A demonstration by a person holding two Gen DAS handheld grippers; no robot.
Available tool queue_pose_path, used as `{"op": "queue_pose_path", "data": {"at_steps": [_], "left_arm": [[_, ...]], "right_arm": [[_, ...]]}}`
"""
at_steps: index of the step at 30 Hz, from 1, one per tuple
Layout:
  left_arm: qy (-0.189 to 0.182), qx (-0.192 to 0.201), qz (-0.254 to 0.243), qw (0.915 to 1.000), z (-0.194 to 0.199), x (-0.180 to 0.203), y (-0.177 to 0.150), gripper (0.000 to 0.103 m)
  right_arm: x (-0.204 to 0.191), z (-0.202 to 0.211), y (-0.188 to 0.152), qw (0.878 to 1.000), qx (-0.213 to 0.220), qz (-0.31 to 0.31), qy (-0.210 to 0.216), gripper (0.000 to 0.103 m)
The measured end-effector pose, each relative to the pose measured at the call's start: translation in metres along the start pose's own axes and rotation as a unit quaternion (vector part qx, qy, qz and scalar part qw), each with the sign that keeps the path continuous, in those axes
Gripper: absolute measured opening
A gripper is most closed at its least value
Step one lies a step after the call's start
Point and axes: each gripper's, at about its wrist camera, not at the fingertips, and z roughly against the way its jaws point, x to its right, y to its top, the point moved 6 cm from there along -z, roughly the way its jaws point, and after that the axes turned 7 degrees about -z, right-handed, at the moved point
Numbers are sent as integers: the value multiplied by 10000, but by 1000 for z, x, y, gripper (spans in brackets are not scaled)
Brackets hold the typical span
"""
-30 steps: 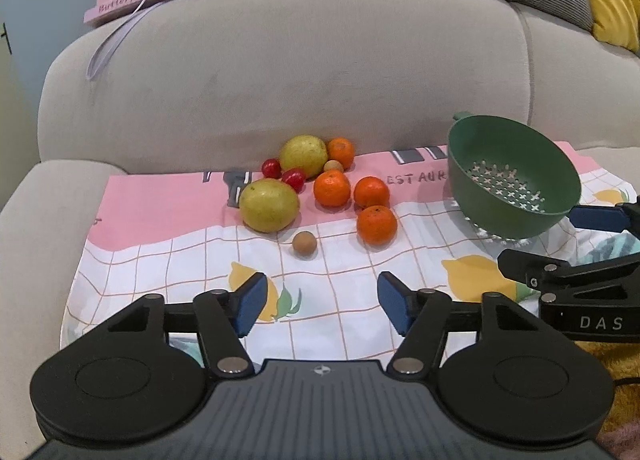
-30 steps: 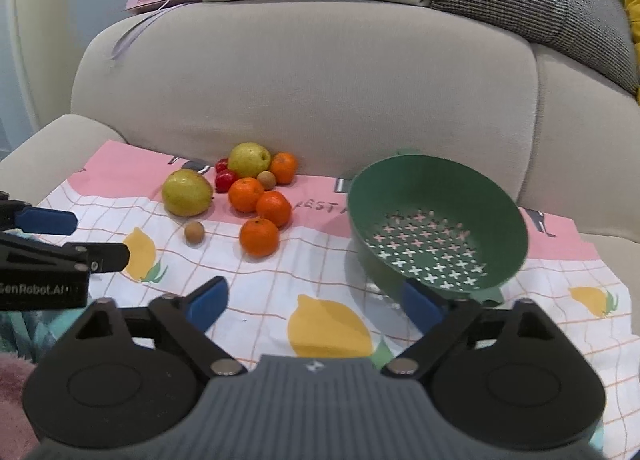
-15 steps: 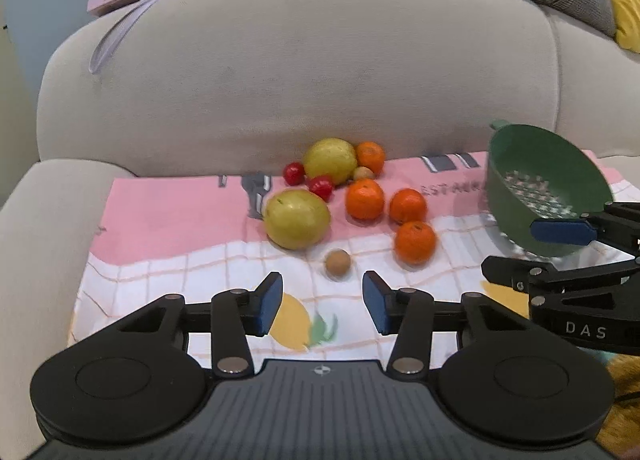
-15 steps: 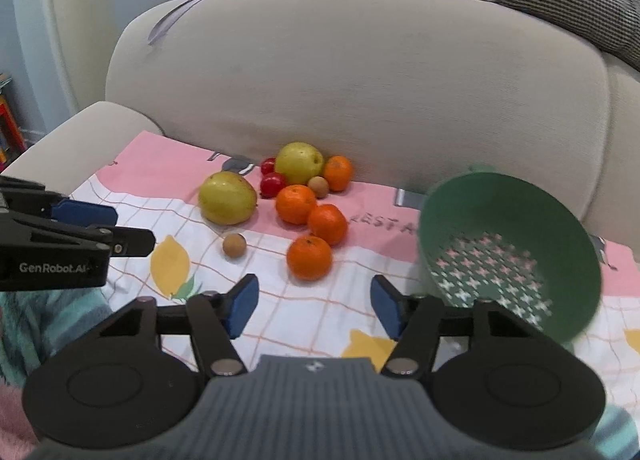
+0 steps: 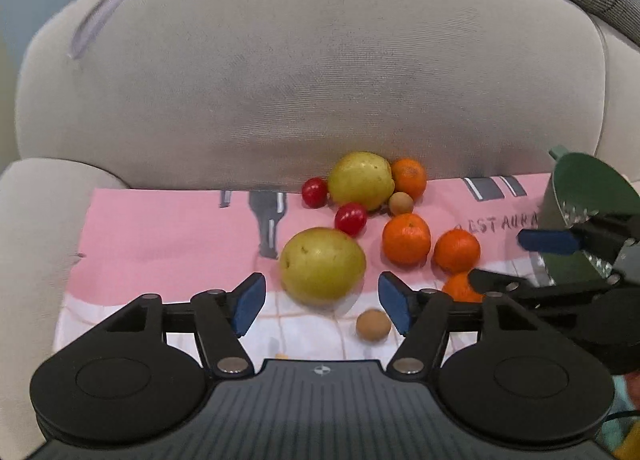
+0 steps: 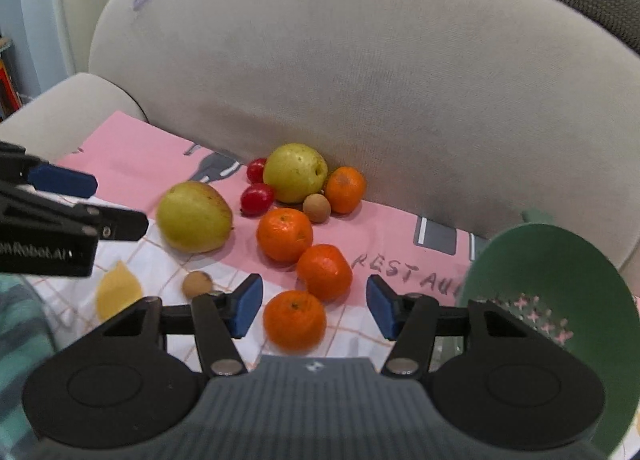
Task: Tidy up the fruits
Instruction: 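Grasp the large yellow pear with the left tool while the right tool grasps a mandarin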
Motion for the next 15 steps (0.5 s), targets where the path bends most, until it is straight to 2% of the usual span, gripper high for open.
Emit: {"op": "queue_pose_path", "data": {"at_steps": [2, 6, 10, 15], "left_arm": [[-91, -80, 9, 9999, -13, 0, 3, 82], [-95, -255, 28, 9996, -38, -4, 5, 82], [-249, -370, 249, 9987, -58, -9, 5, 82], [-402, -494, 417, 9971, -77, -14, 3, 83]], "right_arm": [[1, -14, 2, 10000, -77, 35, -12, 55], [4, -37, 4, 9997, -219, 81, -47, 55], [6, -57, 2, 9992, -400, 24, -3, 48], [6, -69, 0, 9989, -460, -29, 60, 46]]}}
